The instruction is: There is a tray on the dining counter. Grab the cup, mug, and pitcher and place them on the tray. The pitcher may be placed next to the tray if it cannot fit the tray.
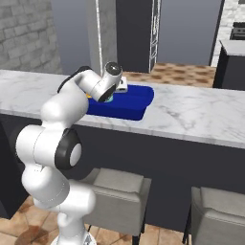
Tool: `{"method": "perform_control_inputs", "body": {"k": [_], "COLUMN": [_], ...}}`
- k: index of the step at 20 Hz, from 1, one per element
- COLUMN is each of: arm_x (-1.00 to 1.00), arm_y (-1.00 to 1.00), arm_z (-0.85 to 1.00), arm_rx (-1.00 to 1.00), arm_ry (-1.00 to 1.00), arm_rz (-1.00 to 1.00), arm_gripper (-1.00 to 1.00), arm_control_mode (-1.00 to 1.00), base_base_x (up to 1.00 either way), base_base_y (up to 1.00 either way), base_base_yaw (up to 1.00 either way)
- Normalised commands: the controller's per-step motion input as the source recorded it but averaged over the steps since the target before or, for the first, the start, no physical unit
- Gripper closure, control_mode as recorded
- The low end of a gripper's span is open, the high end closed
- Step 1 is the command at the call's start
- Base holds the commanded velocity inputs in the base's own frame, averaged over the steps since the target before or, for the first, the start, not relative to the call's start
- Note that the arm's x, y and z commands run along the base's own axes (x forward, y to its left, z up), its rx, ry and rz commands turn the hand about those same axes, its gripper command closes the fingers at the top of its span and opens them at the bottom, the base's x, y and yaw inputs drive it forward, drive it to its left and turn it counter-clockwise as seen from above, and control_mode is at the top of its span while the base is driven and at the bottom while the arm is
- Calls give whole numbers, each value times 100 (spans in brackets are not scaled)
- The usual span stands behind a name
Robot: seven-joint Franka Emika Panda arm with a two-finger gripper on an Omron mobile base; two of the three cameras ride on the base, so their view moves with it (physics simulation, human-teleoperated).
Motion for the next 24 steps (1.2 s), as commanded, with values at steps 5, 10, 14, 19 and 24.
{"method": "perform_control_inputs", "body": {"k": [5, 10, 14, 19, 24], "arm_x": [0, 0, 0, 0, 0], "arm_y": [0, 0, 0, 0, -15], "arm_z": [0, 0, 0, 0, 40], "arm_rx": [0, 0, 0, 0, 0], "arm_ry": [0, 0, 0, 0, -1], "arm_rz": [0, 0, 0, 0, 0], "arm_gripper": [-100, -100, -100, -100, -100], "arm_control_mode": [-100, -100, -100, -100, -100], "base_base_x": [0, 0, 0, 0, 0], "base_base_y": [0, 0, 0, 0, 0], "base_base_yaw": [0, 0, 0, 0, 0]}}
